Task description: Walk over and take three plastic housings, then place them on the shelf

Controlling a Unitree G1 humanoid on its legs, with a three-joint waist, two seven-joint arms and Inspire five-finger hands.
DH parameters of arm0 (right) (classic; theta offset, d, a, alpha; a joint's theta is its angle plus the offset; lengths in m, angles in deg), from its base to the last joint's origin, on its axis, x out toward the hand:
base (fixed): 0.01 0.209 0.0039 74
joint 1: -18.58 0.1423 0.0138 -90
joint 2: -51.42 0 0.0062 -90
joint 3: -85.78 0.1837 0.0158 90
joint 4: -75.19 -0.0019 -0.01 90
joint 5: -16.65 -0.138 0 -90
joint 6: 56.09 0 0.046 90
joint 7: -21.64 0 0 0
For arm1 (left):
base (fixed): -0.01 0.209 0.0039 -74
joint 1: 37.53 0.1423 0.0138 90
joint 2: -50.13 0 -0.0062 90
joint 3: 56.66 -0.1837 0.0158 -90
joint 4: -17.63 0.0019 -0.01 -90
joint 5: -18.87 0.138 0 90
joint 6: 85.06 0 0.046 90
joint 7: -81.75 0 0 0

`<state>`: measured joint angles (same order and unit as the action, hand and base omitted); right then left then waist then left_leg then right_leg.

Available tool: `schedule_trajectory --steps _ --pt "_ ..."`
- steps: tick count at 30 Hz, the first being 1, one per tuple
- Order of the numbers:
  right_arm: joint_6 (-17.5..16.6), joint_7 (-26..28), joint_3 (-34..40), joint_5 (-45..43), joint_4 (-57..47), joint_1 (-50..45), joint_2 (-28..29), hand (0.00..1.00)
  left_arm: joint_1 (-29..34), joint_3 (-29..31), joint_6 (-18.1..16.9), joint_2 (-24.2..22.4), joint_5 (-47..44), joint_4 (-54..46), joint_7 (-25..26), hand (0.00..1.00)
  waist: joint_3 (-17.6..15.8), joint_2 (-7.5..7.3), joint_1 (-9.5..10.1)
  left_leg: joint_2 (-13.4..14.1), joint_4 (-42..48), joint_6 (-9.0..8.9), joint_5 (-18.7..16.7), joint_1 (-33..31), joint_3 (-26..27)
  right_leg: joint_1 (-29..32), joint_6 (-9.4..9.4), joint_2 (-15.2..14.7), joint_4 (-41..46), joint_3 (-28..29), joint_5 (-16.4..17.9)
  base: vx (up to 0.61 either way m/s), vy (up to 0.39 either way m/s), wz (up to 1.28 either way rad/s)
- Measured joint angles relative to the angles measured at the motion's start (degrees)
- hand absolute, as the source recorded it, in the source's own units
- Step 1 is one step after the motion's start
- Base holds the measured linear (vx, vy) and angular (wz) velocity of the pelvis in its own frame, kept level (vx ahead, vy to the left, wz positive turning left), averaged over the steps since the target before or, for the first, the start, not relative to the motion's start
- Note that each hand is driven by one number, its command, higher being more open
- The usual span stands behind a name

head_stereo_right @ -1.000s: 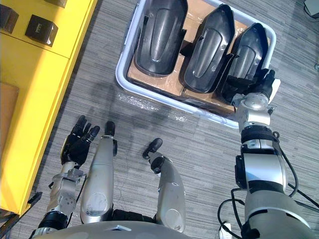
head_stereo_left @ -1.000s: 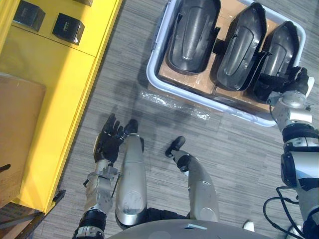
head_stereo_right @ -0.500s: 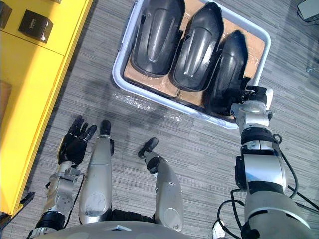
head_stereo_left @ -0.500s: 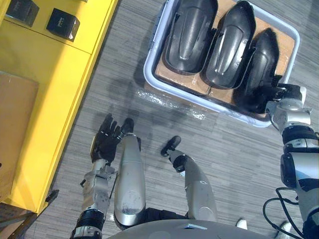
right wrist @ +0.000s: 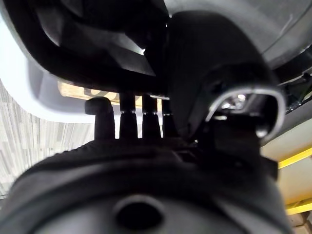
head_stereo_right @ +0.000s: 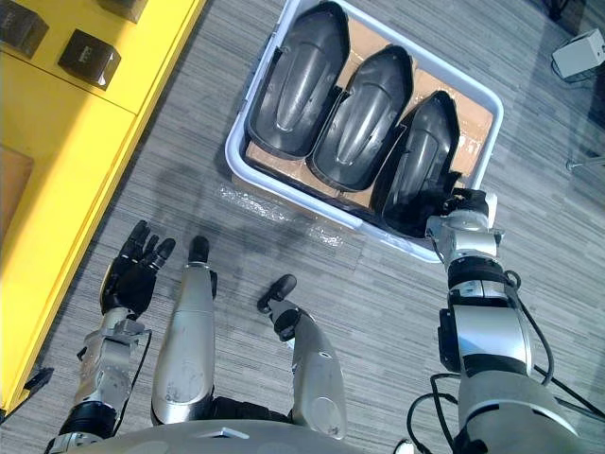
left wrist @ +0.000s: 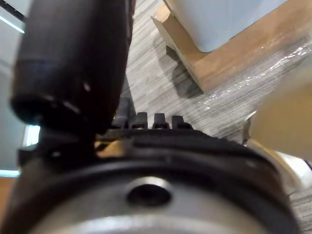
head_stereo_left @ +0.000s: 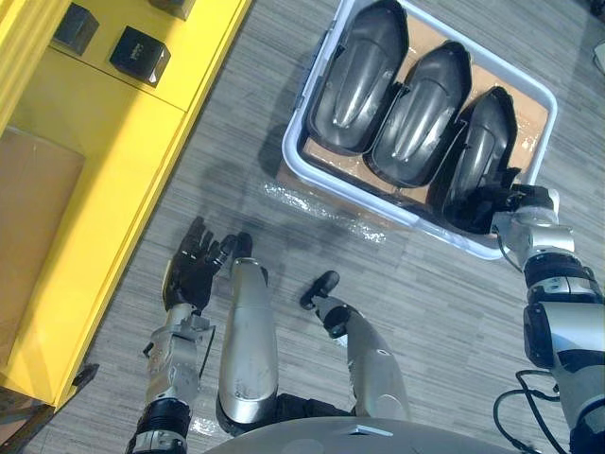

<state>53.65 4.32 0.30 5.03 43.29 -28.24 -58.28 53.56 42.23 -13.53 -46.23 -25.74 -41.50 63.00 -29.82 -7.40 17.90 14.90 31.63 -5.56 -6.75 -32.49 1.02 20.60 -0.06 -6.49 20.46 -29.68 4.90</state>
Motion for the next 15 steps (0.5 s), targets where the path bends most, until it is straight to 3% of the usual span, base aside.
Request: schedule_trajectory --steps 5,8,10,12,14,15 --pt "-0.85 -3.06 3.78 1.26 -0.43 -3.74 0.62 0.00 1.89 -0.62 -0.01 0.62 0.19 -0.14 -0.11 1.00 0.52 -0.48 0.76 -0.33 -3.09 -0.13 0.25 5.42 1.33 -5.35 0.93 0.71 -4.25 0.33 -1.34 0.07 0.002 0.00" --pt "-3.81 -7.97 6.28 2.81 -0.53 -4.34 0.75 0.00 3.72 -1.88 -0.01 1.74 0.19 -2.29 -0.12 1.00 1.19 -1.14 0.60 -0.55 -6.04 -0.26 1.06 9.19 3.12 -8.68 1.30 1.55 -9.04 1.56 -3.58 0.08 0.014 -0.15" --pt "-6.46 -12.66 7.90 5.31 -0.57 -4.57 0.73 0.00 4.38 -2.46 0.01 1.69 0.19 -3.74 -0.16 1.00 3.35 -1.20 -0.78 -1.51 -8.99 -0.03 2.02 11.59 3.98 -10.97 1.60 1.72 -12.97 1.94 -5.31 0.05 0.011 -0.01" --pt "-6.88 -15.28 7.93 7.21 -1.92 -4.97 0.72 0.00 5.25 -2.51 0.24 1.62 0.10 -5.60 -0.16 1.00 5.92 -1.20 -1.76 -2.16 -10.97 0.08 2.53 13.16 4.79 -12.18 1.98 1.67 -15.11 2.51 -6.15 0.06 0.037 -0.04" --pt "-7.09 -17.07 7.85 9.39 -5.61 -6.97 0.72 0.00 6.31 -2.35 3.03 1.68 -1.16 -8.94 -0.48 1.00 8.27 -0.85 -2.38 -2.59 -12.63 0.17 2.65 15.23 5.77 -13.78 2.50 1.55 -16.76 3.25 -6.68 0.07 0.053 -0.11" --pt "-7.10 -18.14 7.85 11.11 -7.76 -8.26 0.72 0.00 6.46 -2.33 6.53 1.68 -4.68 -10.74 -1.66 1.00 10.11 -0.55 -2.68 -2.96 -13.49 0.19 2.66 16.43 6.23 -14.77 2.68 1.44 -17.73 3.42 -6.91 0.07 0.058 -0.03"
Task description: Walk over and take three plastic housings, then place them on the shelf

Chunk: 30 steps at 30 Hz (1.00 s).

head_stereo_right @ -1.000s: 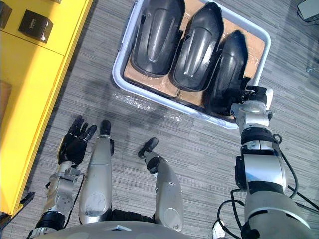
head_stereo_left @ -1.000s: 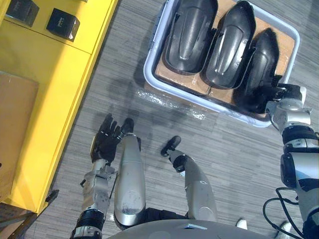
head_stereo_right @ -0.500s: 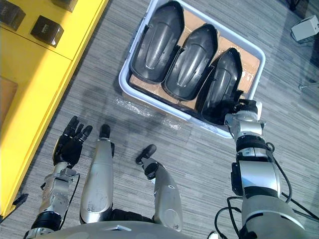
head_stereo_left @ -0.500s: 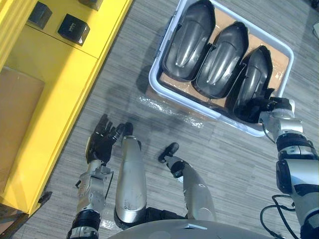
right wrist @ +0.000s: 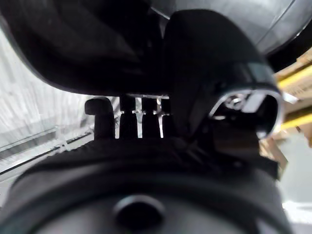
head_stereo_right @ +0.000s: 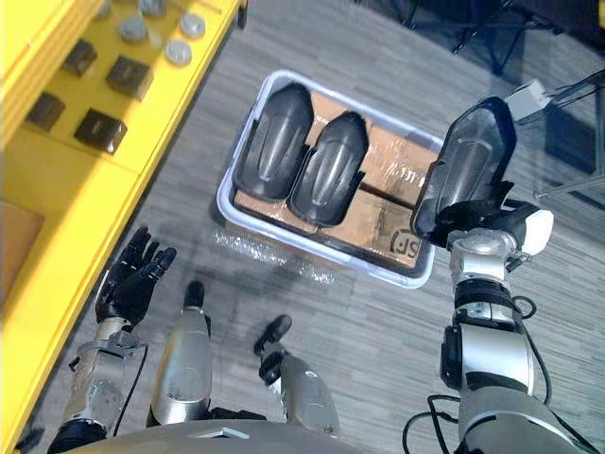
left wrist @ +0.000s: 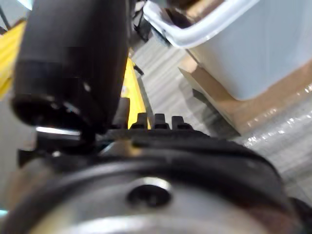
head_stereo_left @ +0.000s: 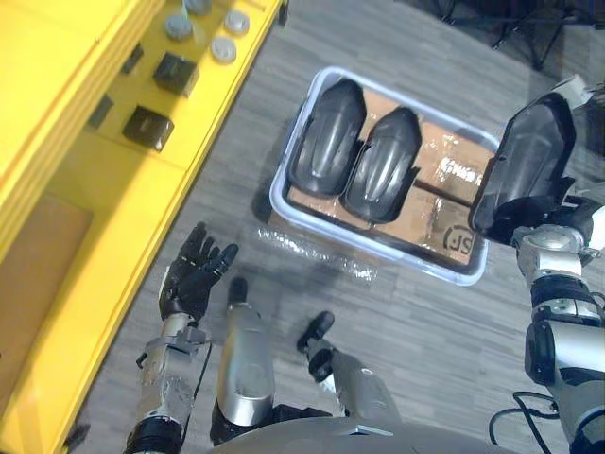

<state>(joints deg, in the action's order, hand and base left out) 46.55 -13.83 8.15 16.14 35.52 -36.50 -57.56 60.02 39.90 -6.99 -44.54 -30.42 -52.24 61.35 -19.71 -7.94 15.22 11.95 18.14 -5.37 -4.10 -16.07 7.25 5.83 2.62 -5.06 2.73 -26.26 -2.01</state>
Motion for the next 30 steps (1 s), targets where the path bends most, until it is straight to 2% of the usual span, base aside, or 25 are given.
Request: schedule_trajectory --steps 1,3,4,8,11,13,16,21,22,26,30 --pt "-0.01 -0.82 0.00 1.53 -2.16 -1.06 0.00 0.00 -0.23 0.03 3.40 -0.07 -2.41 -1.54 -0.97 1.00 1.13 0.47 -0.32 -0.36 -0.83 0.03 0.03 1.48 0.23 -1.30 0.08 -0.17 -0.50 0.04 -0.08 0.08 0.069 0.01" --pt "0.00 -1.35 -0.02 3.57 -5.26 -2.49 0.04 0.00 -0.87 -0.11 7.48 -0.19 -2.93 -3.81 -1.64 1.00 2.86 0.94 -1.08 -0.77 -1.87 0.04 0.04 3.06 0.43 -2.77 0.30 -0.30 -1.40 0.04 -0.22 0.06 0.050 0.03" --pt "0.02 -1.54 -0.04 5.98 -7.97 -2.89 0.45 0.00 -0.86 -0.31 10.85 -0.24 -3.11 -5.70 -2.44 1.00 5.02 1.14 -1.57 -1.20 -3.17 0.03 0.26 4.25 0.73 -3.54 0.58 -0.49 -2.17 0.13 -0.42 0.07 0.053 -0.04" --pt "-0.26 -1.51 -1.25 11.80 -16.81 -2.86 2.07 0.00 -2.15 -3.99 17.50 -0.14 -2.65 -9.96 -2.68 1.00 9.17 2.21 -2.65 -1.91 -6.65 -0.01 1.00 7.90 2.69 -5.31 0.86 -0.80 -3.97 1.73 -1.45 0.05 0.042 -0.16" --pt "-1.33 -1.00 -2.62 15.42 -22.72 -2.83 4.13 0.00 -5.28 -6.61 20.60 -0.03 -1.82 -11.76 -2.17 1.00 10.29 3.05 -3.07 -2.36 -9.18 -0.03 1.88 10.72 3.73 -6.31 0.95 -1.05 -4.02 3.02 -1.55 0.02 0.036 -0.14" --pt "-3.29 0.21 -4.67 18.37 -26.65 -2.78 7.46 0.00 -8.64 -9.46 21.05 -0.02 0.66 -12.38 0.39 1.00 12.08 3.80 -4.46 -2.79 -11.55 -0.01 2.85 12.53 4.38 -6.85 1.00 -1.34 -4.03 3.54 -1.59 0.00 0.030 -0.09" --pt "-6.08 1.53 -7.40 20.53 -28.74 -2.78 10.75 0.00 -12.01 -11.91 21.07 0.01 0.67 -12.49 5.04 1.00 13.44 4.53 -5.14 -3.38 -13.98 0.16 3.84 14.63 5.79 -7.05 1.03 -1.71 -4.08 4.96 -1.62 -0.01 0.026 -0.20" --pt "-9.69 2.79 -9.10 20.66 -28.76 -2.79 13.90 0.00 -15.10 -12.76 20.52 0.06 0.31 -12.47 12.40 1.00 14.14 5.23 -6.30 -4.01 -16.99 0.29 5.46 16.64 6.49 -7.26 1.09 -1.87 -4.17 6.15 -2.20 -0.04 0.024 -0.08" --pt "-10.77 2.98 -9.61 20.64 -28.76 -2.79 14.82 0.00 -16.01 -13.46 19.69 0.06 0.16 -12.47 14.80 1.00 14.28 5.47 -6.71 -4.27 -17.74 0.29 5.86 17.11 6.40 -7.76 1.06 -1.90 -4.76 6.16 -2.48 -0.04 0.014 0.01" --pt "-14.16 3.81 -13.21 20.96 -28.75 -2.86 17.42 0.00 -18.49 -15.49 16.89 -0.26 -0.14 -12.47 19.09 1.00 15.04 6.72 -7.55 -4.68 -19.41 0.41 6.71 17.92 6.33 -8.35 1.05 -1.88 -5.93 6.22 -3.24 -0.03 0.013 0.02" --pt "-16.18 5.24 -17.00 21.02 -28.75 -3.91 18.63 0.00 -20.93 -17.06 15.65 -1.49 -0.13 -12.48 21.44 1.00 15.57 7.60 -7.53 -4.80 -20.64 0.37 7.38 18.77 6.20 -8.79 1.04 -1.82 -5.98 6.19 -3.24 0.00 0.003 0.02"
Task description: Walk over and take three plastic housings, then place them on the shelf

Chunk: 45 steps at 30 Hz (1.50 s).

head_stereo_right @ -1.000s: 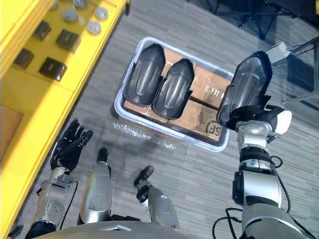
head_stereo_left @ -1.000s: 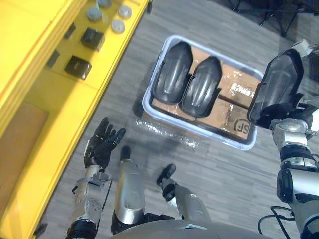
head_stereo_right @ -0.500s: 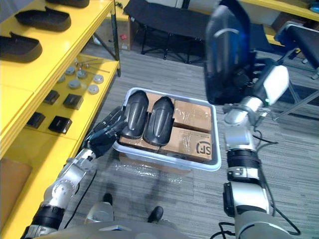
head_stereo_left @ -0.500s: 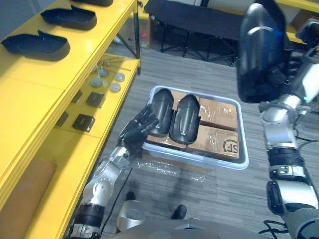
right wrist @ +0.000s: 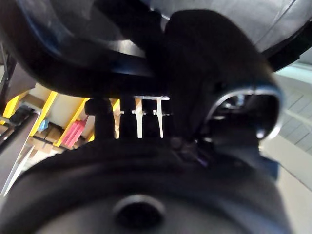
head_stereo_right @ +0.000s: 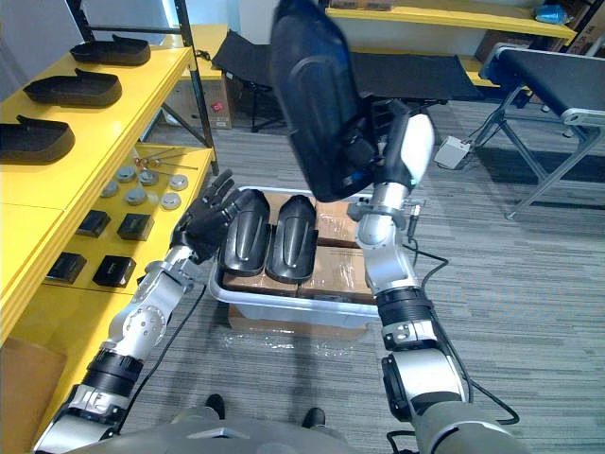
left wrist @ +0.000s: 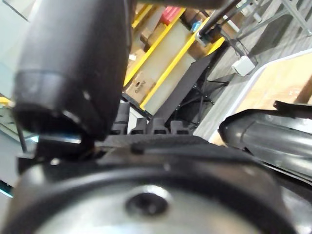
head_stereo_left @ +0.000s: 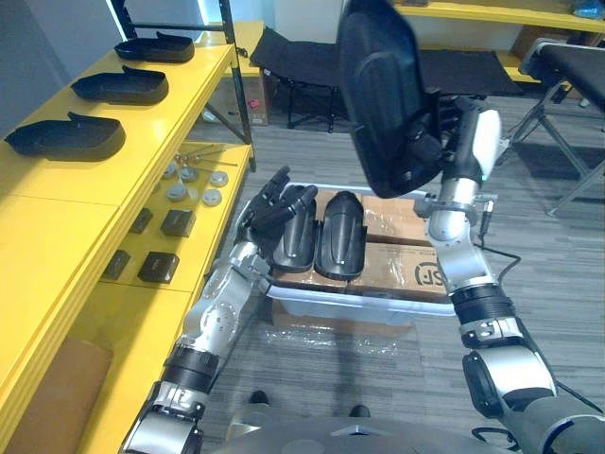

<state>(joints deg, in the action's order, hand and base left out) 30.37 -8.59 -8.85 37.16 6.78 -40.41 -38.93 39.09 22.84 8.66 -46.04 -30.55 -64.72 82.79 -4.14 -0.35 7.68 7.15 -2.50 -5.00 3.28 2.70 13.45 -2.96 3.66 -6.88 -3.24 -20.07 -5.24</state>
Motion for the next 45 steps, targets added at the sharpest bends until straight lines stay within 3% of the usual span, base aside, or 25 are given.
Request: schedule_trajectory --steps 6,11,19,23,27,33,34,39,45 --pt "-1.63 1.18 -4.23 -0.10 0.17 -0.40 1.60 0.00 -0.59 -2.04 0.00 -0.40 -0.20 -1.66 0.76 1.00 0.26 0.43 -0.14 -0.52 -1.97 0.12 1.09 0.85 -0.23 -0.09 0.00 -0.02 -0.03 -0.09 0.00 0.00 0.000 0.00" --pt "-2.56 1.59 -8.38 -0.10 1.83 -0.40 4.09 0.00 -1.39 -5.76 0.14 -0.46 -5.32 -1.86 -4.07 1.00 0.29 0.47 -0.09 -0.60 -2.11 0.19 1.14 0.89 -0.30 -0.12 0.01 -0.03 -0.11 -0.14 -0.01 0.00 0.000 0.01" --pt "-3.85 -1.96 -10.49 -1.28 6.50 -0.38 4.89 0.00 -1.73 -8.29 0.88 0.29 -8.70 -1.93 -4.43 1.00 0.50 0.78 -0.10 -0.73 -2.19 0.22 1.27 0.74 -0.76 -0.63 0.09 -0.04 -1.05 -0.64 -0.19 0.00 0.001 0.02" --pt "-4.60 -1.51 -10.89 -1.82 7.85 -0.38 4.84 0.00 -1.74 -9.76 -0.06 0.26 -6.04 -2.70 -0.14 1.00 0.95 1.39 -0.11 -0.72 -2.19 0.22 1.27 0.60 -1.05 -0.72 0.09 0.01 -1.14 -0.95 -0.19 0.01 0.002 0.04" --pt "-4.68 0.63 -13.84 -4.15 7.92 -0.40 4.93 0.00 -1.75 -11.57 -3.37 -0.43 0.71 -4.22 9.02 1.00 1.00 1.44 -0.15 -0.63 -2.07 0.20 1.26 0.61 -1.49 -1.06 0.09 0.08 -1.16 -1.39 -0.18 0.00 0.000 0.05" --pt "-4.71 3.07 -17.48 -7.93 7.92 -0.51 7.96 0.00 -1.74 -8.50 -5.20 -1.07 10.18 -4.57 16.50 1.00 1.19 1.13 0.20 -0.64 -1.99 0.19 1.26 0.49 -1.78 -1.11 0.07 0.14 -1.18 -1.54 -0.17 0.00 0.000 0.01" --pt "-4.69 3.43 -17.69 -8.66 7.92 -0.61 8.62 0.00 -1.74 -7.73 -5.77 -1.11 10.76 -4.62 17.38 0.00 1.28 0.98 0.29 -0.65 -1.99 0.19 1.26 0.45 -1.82 -1.09 0.07 0.14 -1.19 -1.56 -0.17 0.00 0.000 0.00" --pt "-4.68 3.45 -17.95 -10.32 7.89 -1.07 10.17 0.00 -1.67 -6.55 -7.74 -1.11 11.09 -4.79 19.32 0.00 1.94 -0.12 0.39 -0.68 -1.95 0.19 1.26 -0.22 -1.89 -0.41 0.07 0.10 -1.21 -1.58 -0.18 0.00 0.000 0.00" --pt "-4.74 3.34 -20.77 -12.92 5.22 -3.06 10.26 0.00 0.65 -3.37 -9.54 -2.92 8.97 -3.75 22.30 0.00 2.02 -0.24 -0.14 -0.66 -1.80 0.16 1.24 -0.17 -1.28 -0.19 0.07 0.08 -1.23 -1.04 -0.18 0.00 0.001 -0.04"
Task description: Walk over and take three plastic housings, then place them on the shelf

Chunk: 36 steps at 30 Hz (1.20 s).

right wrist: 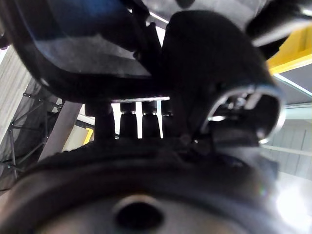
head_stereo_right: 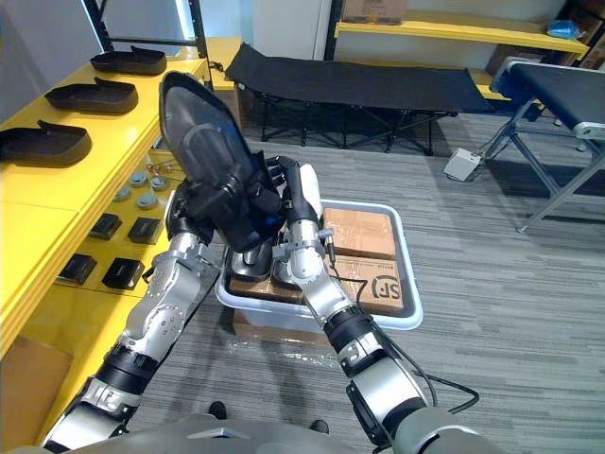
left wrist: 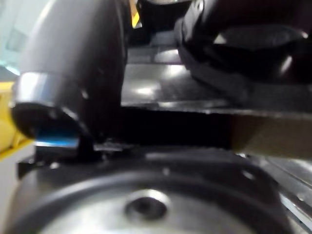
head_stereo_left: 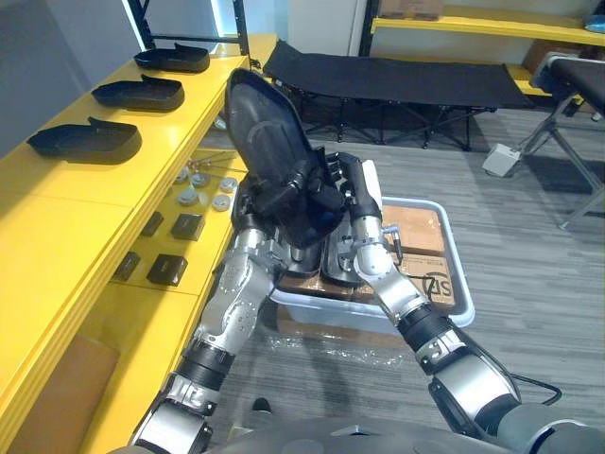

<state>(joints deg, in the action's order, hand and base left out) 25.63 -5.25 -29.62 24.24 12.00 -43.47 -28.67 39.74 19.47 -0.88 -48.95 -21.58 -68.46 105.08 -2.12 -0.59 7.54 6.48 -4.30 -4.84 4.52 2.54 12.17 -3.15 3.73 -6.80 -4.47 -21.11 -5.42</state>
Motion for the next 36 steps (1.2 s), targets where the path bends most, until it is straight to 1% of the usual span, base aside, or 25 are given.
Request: schedule_trajectory --steps 3,4,6,8,10,11,12,13,15,16,17,20,22,24,25,26,27,28,29,30,31,32,33,34,36 --pt "-0.18 -0.37 -1.13 -0.07 -0.13 -0.78 0.07 0.00 0.10 0.57 -0.35 -0.42 -0.84 1.90 0.53 0.00 0.00 0.00 0.00 0.00 0.02 -0.02 -0.01 0.00 0.04 0.04 0.00 0.01 -0.01 0.03 0.00 0.00 0.000 -0.01" --pt "-0.70 -0.79 -2.34 0.02 -0.38 -0.81 0.07 0.00 0.09 1.32 -0.36 -0.33 -2.28 2.91 0.51 0.00 0.02 -0.03 -0.21 0.01 0.03 -0.04 -0.03 0.03 0.19 0.09 -0.01 0.00 -0.01 0.18 -0.01 0.00 0.000 -0.04" --pt "-1.19 -1.41 -2.88 0.01 -0.73 -1.09 0.28 0.00 0.10 1.03 -0.35 -0.33 -2.88 3.64 0.30 0.00 0.04 -0.07 -0.18 0.03 0.04 -0.07 -0.05 0.03 0.25 0.12 -0.03 0.00 -0.01 0.24 -0.02 0.00 0.000 -0.02" --pt "-1.31 -2.22 -3.12 0.03 -0.77 -1.33 0.41 0.00 0.09 1.18 -0.34 -0.32 -4.91 4.12 -0.95 0.00 0.10 -0.16 -0.05 0.03 0.05 -0.07 -0.05 0.06 0.32 0.13 -0.03 0.00 -0.01 0.30 -0.02 0.00 0.000 0.00" --pt "-2.67 -3.24 -3.32 0.00 -0.93 -1.98 1.00 0.00 0.08 1.67 -0.43 -0.04 -9.24 5.23 -3.90 0.00 0.22 -0.35 -0.09 0.04 0.06 -0.12 -0.10 0.22 0.72 0.18 -0.07 -0.03 -0.02 0.64 -0.05 0.00 0.004 -0.07" --pt "-2.76 -3.63 -3.27 0.00 -1.00 -2.10 1.24 0.00 0.08 1.65 -0.44 -0.05 -10.37 5.45 -4.55 0.00 0.29 -0.45 -0.15 0.04 0.07 -0.12 -0.10 0.23 0.78 0.22 -0.08 -0.04 -0.02 0.71 -0.06 0.00 0.007 -0.07" --pt "-2.81 -3.76 -3.24 0.00 -1.19 -2.34 1.33 0.00 0.08 1.66 -0.61 0.06 -11.47 5.84 -5.41 0.00 0.42 -0.66 -0.29 0.04 0.09 -0.13 -0.11 0.23 0.88 0.28 -0.10 -0.05 -0.02 0.83 -0.08 0.00 0.007 -0.06" --pt "-3.63 -3.78 -3.22 0.02 -1.23 -2.52 1.25 0.00 0.08 1.56 -0.64 0.90 -13.82 6.36 -7.45 0.00 0.59 -0.93 -0.67 0.06 0.14 -0.15 -0.14 0.25 1.03 0.33 -0.13 -0.04 -0.02 0.98 -0.10 0.00 0.005 -0.06" --pt "-4.34 -3.78 -3.30 0.02 -1.41 -2.57 1.25 0.00 0.08 1.40 -1.09 1.66 -15.76 6.67 -9.12 0.00 0.65 -1.02 -1.33 0.09 0.17 -0.16 -0.14 0.25 1.07 0.35 -0.15 -0.05 -0.02 1.02 -0.11 -0.01 0.003 -0.04" --pt "-5.09 -3.80 -3.28 0.01 -2.10 -2.92 1.20 1.00 0.08 1.20 -1.86 2.12 -16.01 6.75 -10.48 0.00 0.65 -1.02 -1.56 0.15 0.19 -0.15 -0.15 0.25 1.19 0.41 -0.15 -0.08 -0.02 1.11 -0.12 -0.01 0.002 -0.04" --pt "-5.27 -3.82 -3.23 0.01 -2.59 -3.16 1.13 1.00 0.08 1.15 -2.17 2.11 -16.12 6.75 -10.92 0.00 0.65 -1.02 -1.59 0.17 0.20 -0.15 -0.17 0.26 1.26 0.43 -0.15 -0.09 -0.02 1.17 -0.12 -0.01 0.002 -0.05" --pt "-7.43 -3.66 -3.40 -0.03 -2.92 -3.80 0.46 1.00 0.08 0.15 -4.86 2.10 -14.86 6.73 -11.13 0.00 0.65 -1.02 -1.54 0.22 0.52 -0.13 -0.32 0.18 1.32 0.42 -0.16 -0.09 -0.02 1.22 -0.12 0.00 0.001 -0.01" --pt "-7.75 -3.01 -4.39 -0.04 -3.78 -4.50 -0.24 1.00 0.12 0.16 -5.36 1.96 -11.71 6.31 -9.87 0.00 0.65 -1.02 -1.34 0.23 1.09 -0.13 -0.61 -0.08 1.24 0.39 -0.16 -0.10 -0.02 1.20 -0.12 0.00 0.000 0.00" --pt "-7.63 -1.64 -5.43 -0.10 -5.37 -5.74 -0.80 1.00 1.36 1.42 -5.36 1.96 -6.36 3.14 -8.26 0.00 0.65 -1.01 -1.34 0.05 1.03 -0.13 -0.68 -0.08 1.26 0.40 -0.16 -0.08 -0.01 1.04 -0.11 0.00 0.000 0.00" --pt "-7.47 -0.67 -5.67 -0.21 -7.43 -6.93 -0.83 1.00 2.81 2.16 -5.36 1.86 -0.95 -0.19 -6.52 0.00 0.64 -0.99 -1.31 0.05 0.98 -0.21 -0.77 -0.08 1.32 0.44 -0.18 -0.05 0.00 1.04 -0.10 0.00 0.000 0.00" --pt "-7.37 -0.54 -5.70 -0.67 -8.47 -7.34 -0.83 1.00 3.50 2.83 -5.36 1.81 1.86 -1.72 -5.91 0.00 0.63 -0.99 -1.29 0.05 0.96 -0.25 -0.81 -0.07 1.32 0.44 -0.20 -0.04 0.00 1.02 -0.09 0.00 0.000 0.00" --pt "-7.15 0.44 -6.02 -2.14 -10.35 -7.87 -0.76 1.00 4.58 4.37 -5.39 1.55 6.79 -4.56 -4.72 0.00 0.62 -0.96 -1.28 0.06 0.95 -0.31 -0.86 -0.04 1.35 0.45 -0.23 -0.01 0.00 1.01 -0.06 0.00 0.000 0.00" --pt "-7.04 1.72 -6.05 -3.68 -12.23 -8.62 -0.74 1.00 5.20 6.34 -5.42 0.81 14.19 -6.68 -2.64 0.00 0.61 -0.94 -1.21 0.05 0.92 -0.32 -0.87 -0.03 1.34 0.44 -0.27 0.01 0.01 0.98 -0.03 0.00 0.000 0.00" --pt "-7.00 2.50 -6.09 -4.10 -13.22 -9.22 -0.75 1.00 5.68 7.58 -5.54 0.58 17.48 -7.84 -1.72 0.00 0.61 -0.93 -1.22 0.05 0.90 -0.34 -0.89 0.00 1.34 0.44 -0.28 0.02 0.01 0.98 -0.02 0.00 0.000 0.00" --pt "-6.99 4.38 -5.85 -7.81 -15.34 -10.66 -0.74 1.00 6.92 10.35 -6.43 0.40 24.46 -10.16 0.47 0.00 0.60 -0.84 -1.27 0.04 0.81 -0.34 -0.89 0.04 1.36 0.44 -0.30 0.03 0.01 0.98 0.01 0.00 0.000 0.00" --pt "-6.90 6.93 -5.12 -13.55 -17.12 -12.40 -0.67 1.00 8.61 13.88 -7.01 0.14 31.73 -12.89 2.74 0.00 0.59 -0.74 -1.28 0.01 0.61 -0.34 -0.89 0.08 1.36 0.47 -0.32 0.03 0.01 0.97 0.06 0.00 0.000 0.00" --pt "-6.69 8.32 -4.42 -16.81 -17.70 -13.23 -0.51 1.00 9.43 15.64 -7.49 -0.01 35.40 -14.17 3.67 0.00 0.60 -0.68 -1.22 -0.01 0.49 -0.34 -0.89 0.13 1.37 0.48 -0.33 0.03 0.01 0.97 0.09 0.00 0.000 0.00" --pt "-6.38 10.61 -2.83 -22.52 -18.00 -14.87 -0.36 1.00 11.28 19.38 -8.41 -0.33 41.07 -17.06 5.29 0.00 0.62 -0.55 -0.97 -0.09 0.01 -0.33 -0.89 0.33 1.35 0.47 -0.39 0.02 0.01 0.95 0.17 0.00 0.000 0.00" --pt "-5.94 12.45 -0.92 -27.24 -17.98 -16.74 -0.38 1.00 12.92 21.93 -9.56 -0.35 44.42 -19.67 6.49 0.00 0.60 -0.47 -0.48 -0.16 -0.20 -0.33 -0.89 0.39 1.33 0.50 -0.47 0.01 0.01 0.93 0.28 0.00 0.000 0.00" --pt "-5.43 14.40 1.37 -32.73 -17.90 -18.90 -0.43 1.00 14.59 24.76 -11.42 -0.39 47.97 -21.79 7.51 0.00 0.63 -0.34 0.42 -0.30 -0.45 -0.32 -0.87 0.36 1.18 0.57 -0.37 -0.01 0.01 0.80 0.41 0.01 0.006 0.06"
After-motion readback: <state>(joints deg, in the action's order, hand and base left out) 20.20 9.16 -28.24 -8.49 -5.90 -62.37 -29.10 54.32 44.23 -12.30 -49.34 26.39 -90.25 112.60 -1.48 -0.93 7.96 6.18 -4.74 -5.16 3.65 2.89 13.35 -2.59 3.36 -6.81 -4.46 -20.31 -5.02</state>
